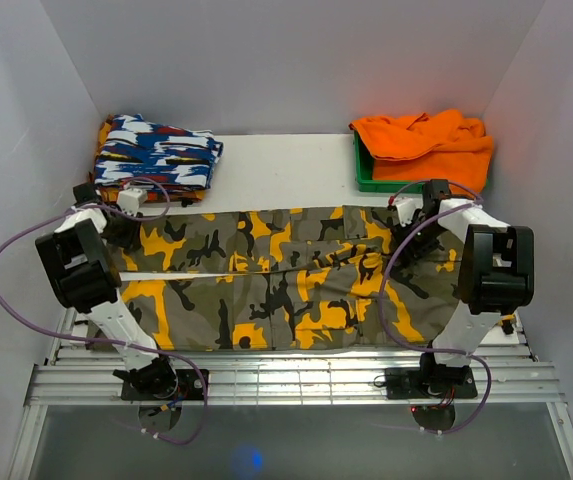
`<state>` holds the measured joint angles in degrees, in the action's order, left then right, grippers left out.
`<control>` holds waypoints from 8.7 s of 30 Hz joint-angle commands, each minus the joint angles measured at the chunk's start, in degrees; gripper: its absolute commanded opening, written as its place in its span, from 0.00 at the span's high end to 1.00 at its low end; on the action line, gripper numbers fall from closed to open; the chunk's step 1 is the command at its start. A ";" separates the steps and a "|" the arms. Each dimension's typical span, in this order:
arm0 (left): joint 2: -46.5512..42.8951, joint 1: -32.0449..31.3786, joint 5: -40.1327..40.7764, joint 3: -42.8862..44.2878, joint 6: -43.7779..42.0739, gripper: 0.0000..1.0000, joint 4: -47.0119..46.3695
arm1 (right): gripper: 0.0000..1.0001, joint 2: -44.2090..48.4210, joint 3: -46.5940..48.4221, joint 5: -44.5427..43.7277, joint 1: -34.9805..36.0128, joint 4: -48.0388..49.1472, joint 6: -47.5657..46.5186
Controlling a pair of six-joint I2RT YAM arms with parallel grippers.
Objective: Fold and stack the trousers
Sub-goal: Flatten the trousers out, then fold the trousers
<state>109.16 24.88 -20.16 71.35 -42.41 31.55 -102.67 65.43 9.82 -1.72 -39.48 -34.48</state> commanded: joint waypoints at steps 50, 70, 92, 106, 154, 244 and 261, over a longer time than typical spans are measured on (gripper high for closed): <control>18.87 8.43 -28.71 41.14 -24.19 0.29 29.25 | 0.58 -27.41 35.65 5.82 -13.75 -12.72 -42.69; 31.10 6.23 -21.50 44.75 -41.78 0.31 35.85 | 0.92 -27.32 39.25 4.76 -13.14 -13.16 -41.19; 10.39 9.04 -31.42 38.88 -35.10 1.00 27.60 | 0.92 -13.18 46.20 12.84 -15.85 -17.99 -37.23; -18.54 28.45 -21.46 -2.51 -65.69 1.00 48.61 | 0.92 16.79 4.82 10.31 -27.02 -22.56 -58.94; -0.94 17.29 -29.66 34.40 -10.39 1.00 21.26 | 0.92 3.52 34.35 16.72 -29.29 -26.43 -45.92; -26.72 -7.99 -26.69 -16.58 -9.63 0.03 13.04 | 0.02 -5.25 16.84 6.08 -30.19 -8.69 -6.65; -12.67 2.09 -9.72 -17.31 -26.04 0.28 12.30 | 0.43 -3.33 16.13 15.67 -29.49 -12.10 -9.64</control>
<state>93.36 23.97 -34.98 52.25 -62.67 42.65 -109.78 79.35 21.96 -31.33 -49.71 -43.77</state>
